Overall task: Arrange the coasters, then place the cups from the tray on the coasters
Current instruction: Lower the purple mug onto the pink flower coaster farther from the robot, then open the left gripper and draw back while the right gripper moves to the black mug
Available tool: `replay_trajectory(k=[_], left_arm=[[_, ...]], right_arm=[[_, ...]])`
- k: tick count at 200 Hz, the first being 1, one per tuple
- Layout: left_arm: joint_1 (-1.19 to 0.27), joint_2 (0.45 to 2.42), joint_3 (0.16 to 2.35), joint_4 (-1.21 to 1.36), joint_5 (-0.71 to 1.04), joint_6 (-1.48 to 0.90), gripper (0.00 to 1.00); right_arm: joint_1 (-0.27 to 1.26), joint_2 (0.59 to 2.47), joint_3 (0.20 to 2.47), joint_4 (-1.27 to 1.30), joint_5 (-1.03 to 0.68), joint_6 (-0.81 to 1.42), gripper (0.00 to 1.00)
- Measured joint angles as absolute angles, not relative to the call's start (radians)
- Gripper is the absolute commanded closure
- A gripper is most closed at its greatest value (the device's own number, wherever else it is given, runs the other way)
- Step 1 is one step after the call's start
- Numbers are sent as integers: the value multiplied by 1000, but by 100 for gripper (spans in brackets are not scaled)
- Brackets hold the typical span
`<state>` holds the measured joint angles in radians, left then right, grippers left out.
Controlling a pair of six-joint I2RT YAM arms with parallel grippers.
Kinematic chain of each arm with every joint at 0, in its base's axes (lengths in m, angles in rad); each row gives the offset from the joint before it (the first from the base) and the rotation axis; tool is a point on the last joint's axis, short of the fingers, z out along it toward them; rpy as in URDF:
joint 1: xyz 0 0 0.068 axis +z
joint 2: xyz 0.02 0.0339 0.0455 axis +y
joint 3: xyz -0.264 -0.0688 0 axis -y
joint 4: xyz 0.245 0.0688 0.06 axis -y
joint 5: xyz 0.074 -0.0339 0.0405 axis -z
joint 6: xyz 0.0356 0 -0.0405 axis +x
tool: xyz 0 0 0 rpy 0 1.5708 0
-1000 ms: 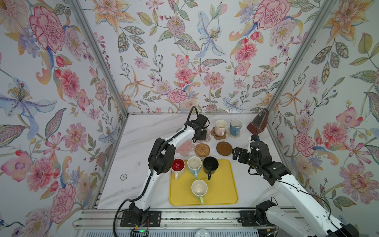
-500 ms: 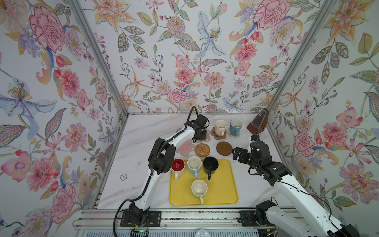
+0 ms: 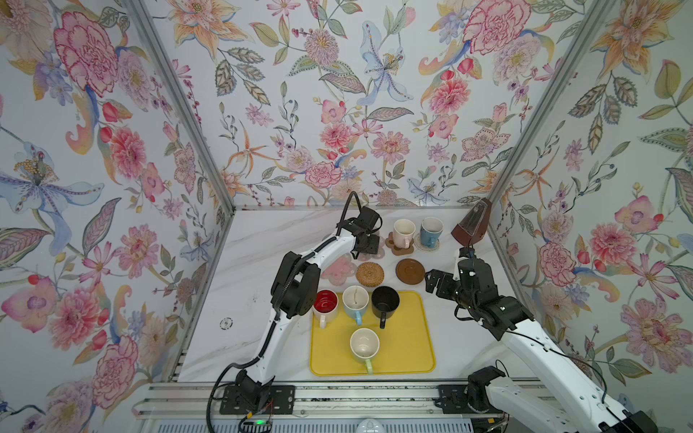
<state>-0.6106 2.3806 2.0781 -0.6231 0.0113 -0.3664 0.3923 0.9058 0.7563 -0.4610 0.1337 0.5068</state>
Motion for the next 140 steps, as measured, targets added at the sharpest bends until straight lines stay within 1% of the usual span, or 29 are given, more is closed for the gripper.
replay_trajectory(k=[16, 36, 49, 67, 103, 140], left_arm=[[-611, 2374, 2077, -622, -4, -366, 10], [-611, 2332, 2064, -618, -31, -364, 1], [-610, 2270, 2033, -608, -51, -362, 1], [-610, 2134, 1952, -571, -88, -358, 1], [-602, 1800, 1737, -448, -170, -354, 1], [-573, 1494, 1421, -325, -264, -346, 1]], right_arm=[[392, 900, 756, -461, 134, 507, 1], [392, 896, 756, -461, 134, 507, 1], [392, 896, 756, -461, 134, 510, 1], [392, 902, 757, -463, 134, 512, 1], [392, 944, 759, -468, 138, 518, 1], [398, 974, 770, -480, 143, 533, 1]])
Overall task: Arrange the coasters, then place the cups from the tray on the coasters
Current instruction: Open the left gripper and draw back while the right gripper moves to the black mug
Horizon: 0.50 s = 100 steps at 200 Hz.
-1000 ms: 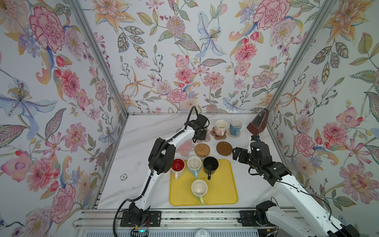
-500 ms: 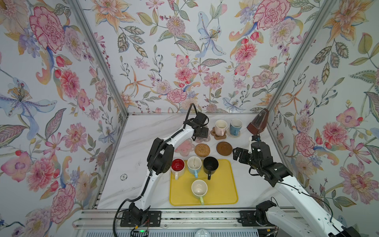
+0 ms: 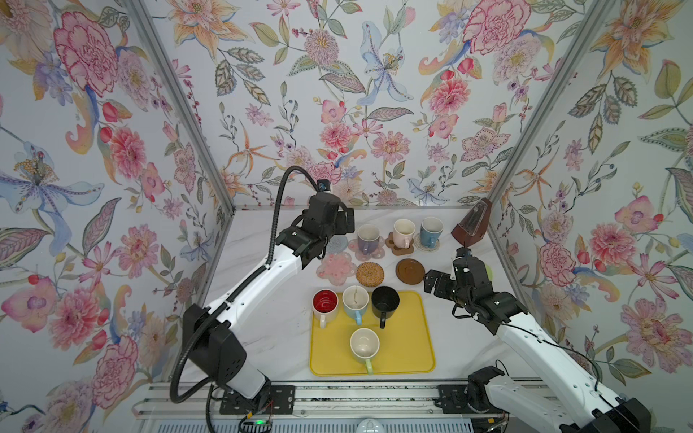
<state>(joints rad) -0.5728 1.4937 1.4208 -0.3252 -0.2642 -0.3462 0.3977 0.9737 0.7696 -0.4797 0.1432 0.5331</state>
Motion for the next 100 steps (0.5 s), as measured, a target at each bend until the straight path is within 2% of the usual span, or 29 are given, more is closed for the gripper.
replay_trajectory(k=[54, 100], left_arm=[[-507, 1073, 796, -125, -348, -368, 1], [-464, 786, 532, -64, -349, -410, 1]], right_arm=[[483, 1019, 802, -480, 180, 572, 1], [656, 1029, 818, -510, 247, 657, 1]])
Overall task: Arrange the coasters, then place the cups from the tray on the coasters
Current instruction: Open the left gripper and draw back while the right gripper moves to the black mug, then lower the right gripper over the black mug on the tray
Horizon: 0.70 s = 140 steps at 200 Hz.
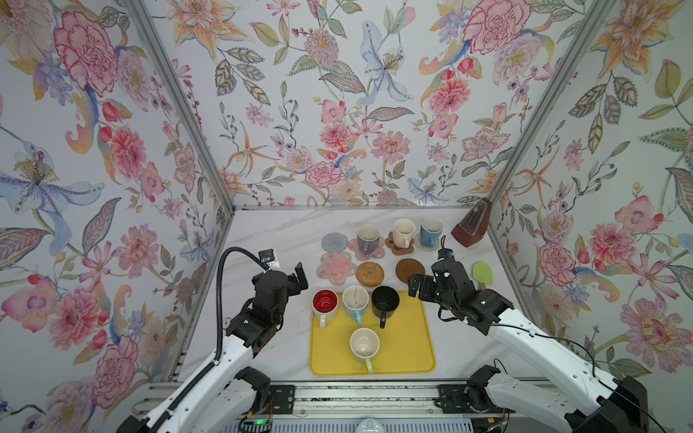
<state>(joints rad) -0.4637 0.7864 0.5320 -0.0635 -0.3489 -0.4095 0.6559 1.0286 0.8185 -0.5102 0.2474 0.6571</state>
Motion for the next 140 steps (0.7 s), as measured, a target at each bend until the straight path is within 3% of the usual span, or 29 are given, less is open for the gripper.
replay_trajectory(k=[67, 140], left_arm=[[-453, 739, 486, -21, -376, -443, 1], [-451, 730, 484, -21, -376, -447, 1]], right_arm=[[958, 1069, 818, -562, 342, 856, 3], [1103, 1208, 818, -564, 374, 974, 6]])
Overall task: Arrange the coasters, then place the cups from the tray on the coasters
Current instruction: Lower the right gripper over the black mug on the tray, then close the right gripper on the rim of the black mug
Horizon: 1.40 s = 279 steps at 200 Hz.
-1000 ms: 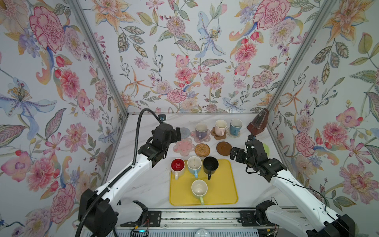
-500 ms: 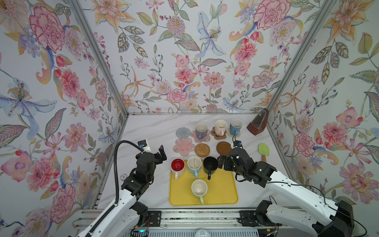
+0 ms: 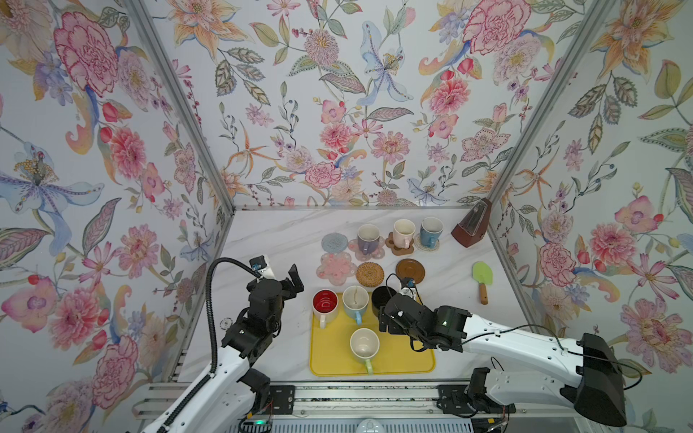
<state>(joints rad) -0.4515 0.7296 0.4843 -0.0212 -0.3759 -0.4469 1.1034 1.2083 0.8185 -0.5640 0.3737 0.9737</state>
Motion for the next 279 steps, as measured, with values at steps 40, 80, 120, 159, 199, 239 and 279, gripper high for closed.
replay_trajectory(k=[40, 80, 120, 159, 199, 239, 279], left_arm=[[-450, 717, 479, -21, -378, -459, 1], [-450, 717, 474, -21, -378, -469, 1], [-449, 712, 466, -21, -378, -470, 1], [-444, 710, 465, -21, -378, -472, 1], [-444, 710, 465, -21, -378, -473, 1], [-443, 710, 464, -21, -377, -474, 1], [-443, 710, 464, -22, -375, -477, 1]], right_arm=[[1106, 1260, 818, -553, 376, 984, 10], [1106, 1317, 819, -533, 379, 985, 19], [1106, 1364, 820, -523, 384, 982, 38], [1106, 1370, 825, -517, 392, 973, 51], [1103, 1367, 825, -512, 398, 973, 52], [1102, 1369, 825, -506, 398, 970, 55], [1094, 1405, 825, -486, 398, 960, 59]])
